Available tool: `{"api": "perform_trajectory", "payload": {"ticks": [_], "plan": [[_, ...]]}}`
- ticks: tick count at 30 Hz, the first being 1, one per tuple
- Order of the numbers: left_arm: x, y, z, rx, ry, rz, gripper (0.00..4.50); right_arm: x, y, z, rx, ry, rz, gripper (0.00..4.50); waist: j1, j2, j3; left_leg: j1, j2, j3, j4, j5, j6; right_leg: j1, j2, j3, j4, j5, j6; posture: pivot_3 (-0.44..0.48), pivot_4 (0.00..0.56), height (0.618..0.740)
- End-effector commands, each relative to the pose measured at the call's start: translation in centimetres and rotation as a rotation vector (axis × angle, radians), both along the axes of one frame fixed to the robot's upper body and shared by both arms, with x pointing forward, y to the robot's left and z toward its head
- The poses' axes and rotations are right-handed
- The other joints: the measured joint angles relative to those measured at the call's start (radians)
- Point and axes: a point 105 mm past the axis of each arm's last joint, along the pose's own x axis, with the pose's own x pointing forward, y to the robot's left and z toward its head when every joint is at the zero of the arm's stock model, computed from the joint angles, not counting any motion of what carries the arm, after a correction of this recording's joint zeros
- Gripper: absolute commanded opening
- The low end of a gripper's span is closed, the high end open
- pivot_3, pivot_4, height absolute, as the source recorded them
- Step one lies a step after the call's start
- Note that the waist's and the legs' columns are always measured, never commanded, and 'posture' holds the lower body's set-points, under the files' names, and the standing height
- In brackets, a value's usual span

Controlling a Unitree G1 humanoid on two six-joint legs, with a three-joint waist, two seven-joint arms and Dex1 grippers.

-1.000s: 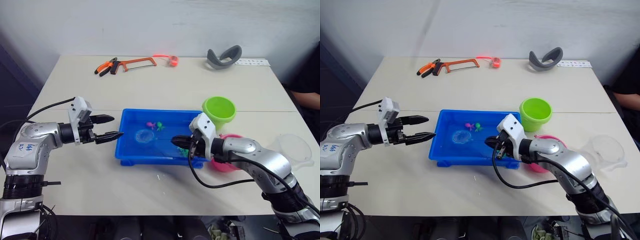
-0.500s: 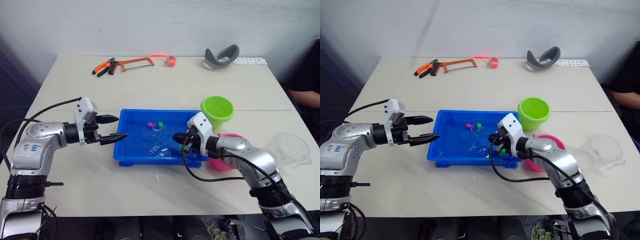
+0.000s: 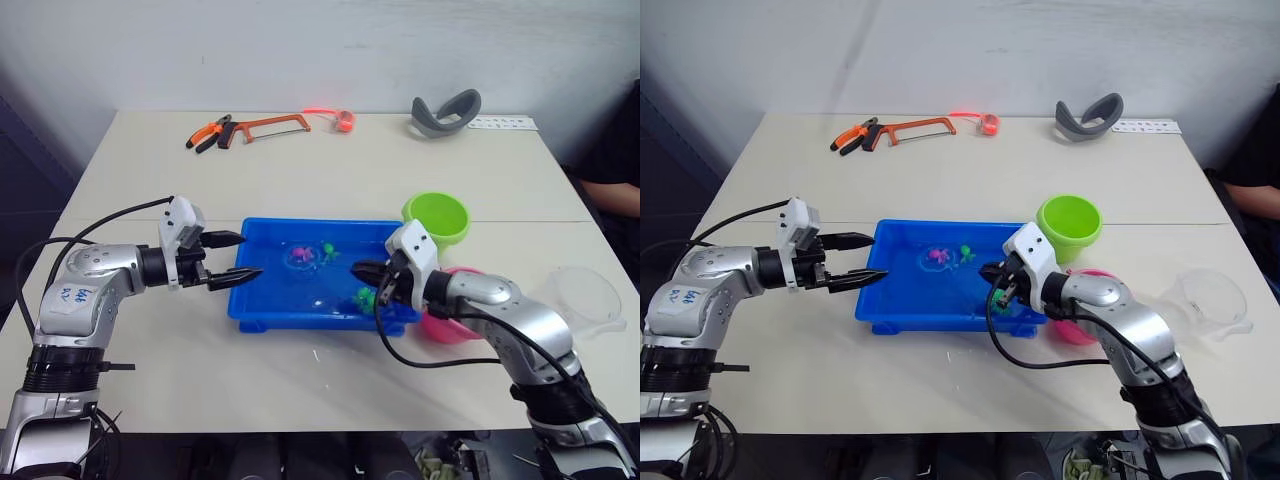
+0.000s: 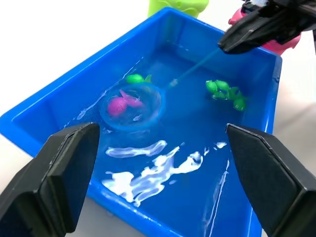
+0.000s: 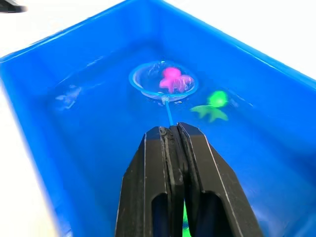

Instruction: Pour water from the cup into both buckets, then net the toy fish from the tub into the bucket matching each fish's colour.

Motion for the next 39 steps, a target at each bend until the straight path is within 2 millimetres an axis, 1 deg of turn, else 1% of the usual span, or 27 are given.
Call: {"api": "perform_trajectory", "payload": {"ticks": [1,4,8,10,11,14,18,23,25,27,28,31,34,38,39], "plan": [[-0.1,-1.2,1.1,-0.005,-0.035,-0.072,4.44,-1.8,-0.1,2.2,0.012,-0.100,0.065,0.00,0.002,0.000,0.000,0.000,0.000,0.000,0.000,0.000,0.000,0.000,0.000,0.000,0.000,0.000,0.000,0.000,0.150,0.740],[-0.7,-2.5,1.3,-0.012,-0.021,-0.154,4.44,-3.2,-1.1,2.9,0.010,-0.152,0.078,0.00,0.002,0.000,0.000,0.000,-0.001,0.000,0.000,0.000,0.000,0.001,0.000,0.000,-0.001,0.000,0.000,0.000,0.150,0.740],[-0.4,-3.6,1.7,-0.026,-0.029,-0.202,4.44,-4.7,-2.8,4.0,0.020,-0.207,0.047,0.00,0.002,0.000,0.000,0.000,0.000,0.000,0.000,0.000,0.000,0.001,0.000,0.000,-0.001,0.000,0.000,0.000,0.150,0.740],[0.0,-4.3,2.1,-0.048,-0.031,-0.224,4.44,-5.6,-4.1,4.7,0.016,-0.234,0.011,0.00,0.004,0.000,0.000,0.000,0.000,0.000,0.000,0.000,0.000,0.001,0.001,0.001,-0.001,0.000,0.000,0.000,0.150,0.740],[0.2,-4.7,2.2,-0.058,-0.029,-0.242,4.44,-6.1,-4.8,5.1,0.011,-0.252,-0.014,0.00,0.004,0.000,0.000,0.001,0.000,0.000,0.001,0.000,0.000,0.001,0.005,0.001,-0.001,0.000,0.000,0.000,0.150,0.740],[0.4,-6.5,2.1,-0.070,-0.023,-0.322,4.44,-7.8,-6.7,6.2,0.001,-0.286,-0.082,0.00,0.008,0.000,0.000,0.000,0.000,-0.001,0.001,0.000,0.000,0.002,0.007,0.002,-0.001,0.000,0.000,0.000,0.150,0.740],[-0.1,-8.6,1.8,-0.090,-0.007,-0.430,4.44,-9.7,-8.6,7.0,-0.022,-0.290,-0.147,0.00,0.008,0.000,0.000,0.001,0.000,0.000,0.001,0.001,-0.001,0.003,0.008,0.003,-0.001,0.000,0.001,0.000,0.150,0.740],[-0.8,-10.9,1.4,-0.099,0.001,-0.540,4.44,-12.4,-11.8,7.8,-0.091,-0.276,-0.271,0.00,0.009,0.000,0.000,0.001,0.000,-0.001,0.001,0.001,-0.001,0.003,0.009,0.004,0.000,0.000,0.001,0.000,0.150,0.740],[-1.1,-11.7,1.0,-0.090,-0.004,-0.584,4.44,-13.5,-13.3,7.7,-0.155,-0.260,-0.331,0.00,0.016,0.001,-0.001,0.001,-0.001,-0.001,0.001,0.001,0.000,0.003,0.009,0.005,-0.001,0.000,0.001,0.000,0.150,0.740],[-1.3,-12.4,0.9,-0.088,-0.007,-0.618,4.44,-14.2,-14.4,7.7,-0.209,-0.256,-0.383,0.00,0.019,0.001,-0.001,0.003,-0.001,-0.001,0.001,0.001,0.000,0.005,0.010,0.005,-0.002,0.000,0.001,0.000,0.150,0.740],[-1.4,-12.6,0.9,-0.089,-0.009,-0.631,4.44,-14.3,-14.7,7.6,-0.230,-0.257,-0.401,0.00,0.019,0.001,-0.001,0.003,-0.001,0.000,0.001,0.001,0.001,0.005,0.010,0.005,-0.002,0.000,0.001,0.000,0.150,0.740],[-1.6,-13.3,1.0,-0.095,-0.014,-0.665,4.44,-14.7,-16.0,7.1,-0.381,-0.277,-0.442,0.00,0.021,0.001,-0.001,0.003,-0.001,0.000,0.001,0.001,0.001,0.005,0.011,0.006,-0.002,0.001,0.002,0.000,0.150,0.740],[-1.5,-13.5,1.0,-0.096,-0.016,-0.670,4.44,-14.9,-16.9,6.6,-0.497,-0.315,-0.468,0.00,0.026,0.001,-0.001,0.002,-0.002,-0.001,0.001,0.001,0.001,0.004,0.011,0.006,-0.003,0.001,0.002,0.000,0.150,0.740],[-1.3,-13.6,1.0,-0.097,-0.021,-0.675,4.44,-15.1,-18.0,5.5,-0.783,-0.401,-0.394,0.00,0.027,0.001,-0.001,0.002,-0.004,0.000,0.001,0.001,0.000,0.004,0.011,0.005,-0.003,0.001,0.002,0.000,0.150,0.740],[-1.2,-13.7,1.0,-0.098,-0.023,-0.674,4.44,-15.1,-18.3,5.3,-0.894,-0.442,-0.341,0.00,0.027,0.001,-0.001,0.002,-0.006,0.000,0.001,0.001,0.000,0.004,0.011,0.005,-0.003,0.001,0.002,0.000,0.150,0.740]]}}
